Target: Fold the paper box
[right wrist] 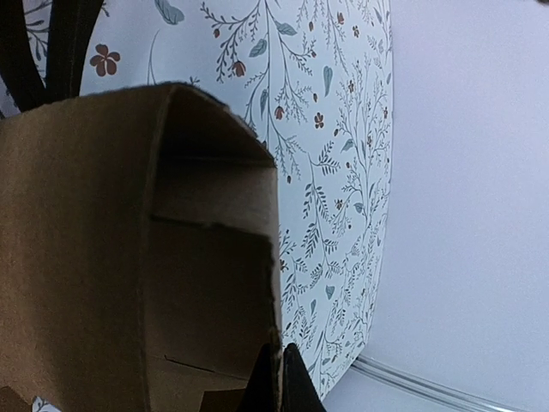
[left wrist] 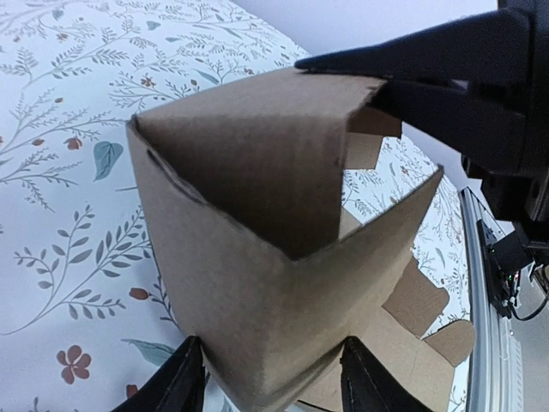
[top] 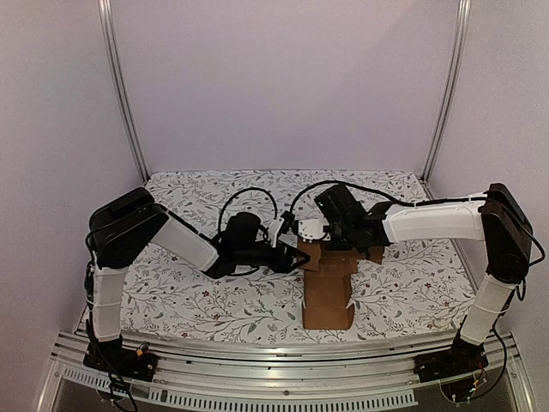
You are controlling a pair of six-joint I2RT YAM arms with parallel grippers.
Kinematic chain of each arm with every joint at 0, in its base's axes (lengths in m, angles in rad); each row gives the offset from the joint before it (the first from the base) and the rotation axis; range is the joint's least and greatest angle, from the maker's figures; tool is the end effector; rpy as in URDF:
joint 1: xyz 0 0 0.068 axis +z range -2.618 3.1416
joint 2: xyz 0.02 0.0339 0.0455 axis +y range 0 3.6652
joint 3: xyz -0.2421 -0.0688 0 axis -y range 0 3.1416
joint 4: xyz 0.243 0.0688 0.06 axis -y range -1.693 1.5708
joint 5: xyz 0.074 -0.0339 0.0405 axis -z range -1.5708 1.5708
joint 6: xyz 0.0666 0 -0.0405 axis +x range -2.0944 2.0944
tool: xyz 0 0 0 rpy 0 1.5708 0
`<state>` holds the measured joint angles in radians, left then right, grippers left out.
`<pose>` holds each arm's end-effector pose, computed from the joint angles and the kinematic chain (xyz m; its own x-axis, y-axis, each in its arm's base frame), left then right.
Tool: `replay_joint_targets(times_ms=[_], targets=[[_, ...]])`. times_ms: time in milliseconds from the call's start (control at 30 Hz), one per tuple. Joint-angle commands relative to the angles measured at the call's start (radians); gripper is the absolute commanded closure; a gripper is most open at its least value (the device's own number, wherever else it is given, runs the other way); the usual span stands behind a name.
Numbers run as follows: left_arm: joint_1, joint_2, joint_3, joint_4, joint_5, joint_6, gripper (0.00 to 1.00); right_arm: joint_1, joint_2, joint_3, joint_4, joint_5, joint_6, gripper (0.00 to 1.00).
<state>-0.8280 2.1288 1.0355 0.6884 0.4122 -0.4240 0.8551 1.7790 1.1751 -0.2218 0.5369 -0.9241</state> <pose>0.2761 -0.3401 0.0774 -0.6230 0.1211 -0.7728 0.7325 0.4370 -0.5220 0.2836 0.2743 0.1653 0.0453 -0.9931 -0.1085 -0.6385 0.0548 -0.7677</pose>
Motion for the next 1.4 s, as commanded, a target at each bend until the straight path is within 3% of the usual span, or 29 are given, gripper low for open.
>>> replay_joint_targets(times_ms=[0,233,433,867,1167,1367], targets=[[-0.035,0.025,-0.038,0.132,-0.078,-0.004,0.46,0.016,-0.046,-0.036,0.076,0.029,-0.010,1.00],[-0.069,0.014,-0.102,0.260,-0.216,-0.005,0.47,0.049,-0.068,-0.113,0.225,0.098,-0.050,1.00],[-0.075,0.007,-0.165,0.380,-0.247,-0.019,0.47,0.067,-0.075,-0.149,0.298,0.139,-0.088,0.98],[-0.087,0.029,-0.145,0.368,-0.283,-0.004,0.51,0.094,-0.083,-0.221,0.468,0.203,-0.157,0.95],[-0.097,0.075,-0.103,0.360,-0.377,-0.003,0.56,0.098,-0.086,-0.223,0.441,0.202,-0.117,0.80],[-0.101,0.104,-0.071,0.357,-0.355,-0.013,0.57,0.097,-0.100,-0.217,0.383,0.184,-0.077,0.83]])
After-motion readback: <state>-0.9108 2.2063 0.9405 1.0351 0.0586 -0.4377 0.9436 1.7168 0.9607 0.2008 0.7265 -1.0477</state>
